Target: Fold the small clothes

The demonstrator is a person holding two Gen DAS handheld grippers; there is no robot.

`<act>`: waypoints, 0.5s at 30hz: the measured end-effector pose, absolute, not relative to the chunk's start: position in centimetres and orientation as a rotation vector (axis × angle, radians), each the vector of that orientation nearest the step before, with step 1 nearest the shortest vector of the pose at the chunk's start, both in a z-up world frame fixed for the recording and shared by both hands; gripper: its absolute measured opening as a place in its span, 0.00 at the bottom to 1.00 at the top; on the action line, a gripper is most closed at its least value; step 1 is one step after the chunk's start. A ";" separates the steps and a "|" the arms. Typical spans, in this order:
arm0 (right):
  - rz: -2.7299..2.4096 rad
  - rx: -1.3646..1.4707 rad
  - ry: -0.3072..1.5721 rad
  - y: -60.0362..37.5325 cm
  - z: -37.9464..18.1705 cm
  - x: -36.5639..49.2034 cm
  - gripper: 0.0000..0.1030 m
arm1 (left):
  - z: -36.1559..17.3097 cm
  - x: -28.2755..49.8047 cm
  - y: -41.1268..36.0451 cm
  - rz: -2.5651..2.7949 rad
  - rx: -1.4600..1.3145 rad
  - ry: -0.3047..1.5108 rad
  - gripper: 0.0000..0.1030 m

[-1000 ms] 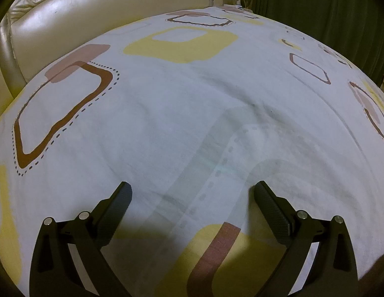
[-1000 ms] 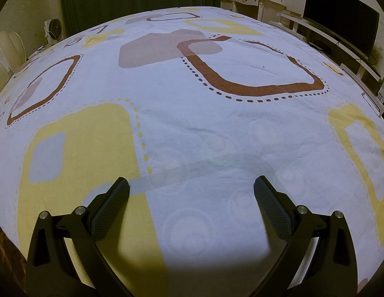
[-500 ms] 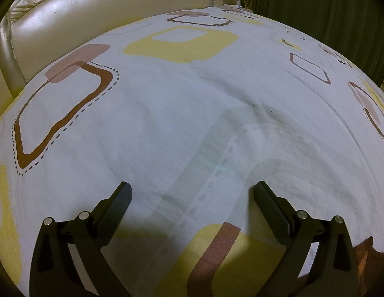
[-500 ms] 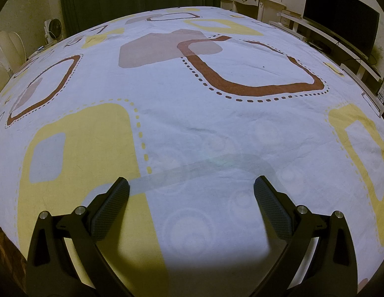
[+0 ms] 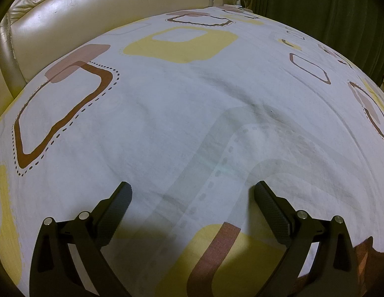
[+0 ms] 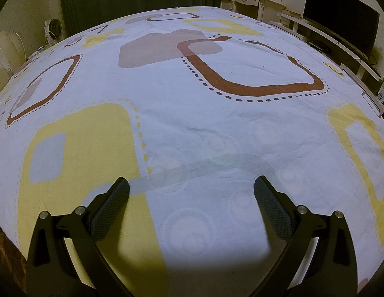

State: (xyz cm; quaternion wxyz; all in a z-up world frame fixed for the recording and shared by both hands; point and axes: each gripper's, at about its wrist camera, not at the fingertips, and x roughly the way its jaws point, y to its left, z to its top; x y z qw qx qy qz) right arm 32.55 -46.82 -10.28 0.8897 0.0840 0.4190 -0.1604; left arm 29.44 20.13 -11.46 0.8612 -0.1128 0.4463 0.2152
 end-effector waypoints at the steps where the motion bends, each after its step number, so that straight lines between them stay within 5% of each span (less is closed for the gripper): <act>1: -0.333 0.174 0.870 -46.8 -10.3 32.5 0.98 | -11.5 29.4 20.1 0.451 -0.237 0.936 0.96; 15: -0.333 0.175 0.872 -46.9 -10.3 32.6 0.98 | -11.5 29.4 20.0 0.453 -0.235 0.937 0.96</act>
